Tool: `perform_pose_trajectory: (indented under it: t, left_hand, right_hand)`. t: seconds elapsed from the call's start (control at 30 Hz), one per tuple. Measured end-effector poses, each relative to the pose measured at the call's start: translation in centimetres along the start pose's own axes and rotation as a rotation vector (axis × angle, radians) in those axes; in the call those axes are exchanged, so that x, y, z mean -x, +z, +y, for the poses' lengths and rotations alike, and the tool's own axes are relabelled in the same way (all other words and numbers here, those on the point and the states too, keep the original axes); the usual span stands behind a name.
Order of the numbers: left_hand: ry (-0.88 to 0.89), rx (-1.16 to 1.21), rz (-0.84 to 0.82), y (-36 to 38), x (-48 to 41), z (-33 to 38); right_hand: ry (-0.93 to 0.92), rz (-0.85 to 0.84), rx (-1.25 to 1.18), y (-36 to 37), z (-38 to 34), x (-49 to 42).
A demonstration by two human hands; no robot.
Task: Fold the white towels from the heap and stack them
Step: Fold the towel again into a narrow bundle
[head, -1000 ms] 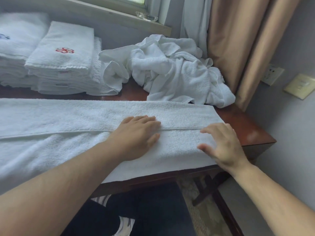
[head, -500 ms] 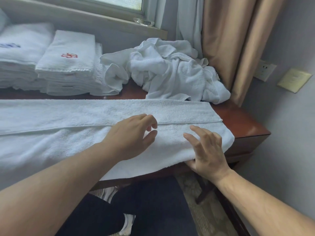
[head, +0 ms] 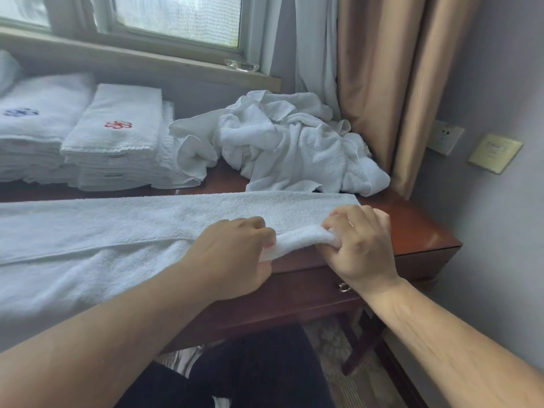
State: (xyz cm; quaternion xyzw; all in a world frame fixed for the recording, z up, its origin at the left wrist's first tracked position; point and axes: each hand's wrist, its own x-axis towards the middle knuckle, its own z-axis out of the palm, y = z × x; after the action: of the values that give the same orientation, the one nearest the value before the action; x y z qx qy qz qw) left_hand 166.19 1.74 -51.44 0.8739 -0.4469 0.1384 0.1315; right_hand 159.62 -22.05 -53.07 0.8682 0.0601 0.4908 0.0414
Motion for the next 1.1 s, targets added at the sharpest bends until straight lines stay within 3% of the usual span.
perform_pose_trajectory:
  t: [0.23,0.5,0.77,0.83,0.97,1.1]
  left_hand:
    - [-0.187,0.079,0.112,-1.3,-3.3,-1.5]
    - [-0.112,-0.126,0.118,-1.7,-7.1,-4.3]
    - [-0.015,-0.343,0.074,-1.0,-9.9,-7.2]
    - [0.002,-0.363,0.051,-0.5,-10.6,-8.0]
    - [-0.020,-0.316,-0.027,0.6,-11.9,-9.2]
    - [-0.018,-0.303,-0.113,1.8,-13.3,-10.2]
  right_hand:
    - [0.085,-0.106,0.074,-0.4,1.3,0.2]
    - [0.227,-0.036,0.134,-0.6,5.8,-1.4]
    - [0.245,-0.020,0.198,1.4,9.1,-2.5]
    - [0.294,-0.077,0.178,2.3,9.8,-3.1]
    - [0.536,-0.355,-0.115,4.8,11.4,-4.2]
    - [0.638,-0.439,-0.214,7.0,12.9,-4.7]
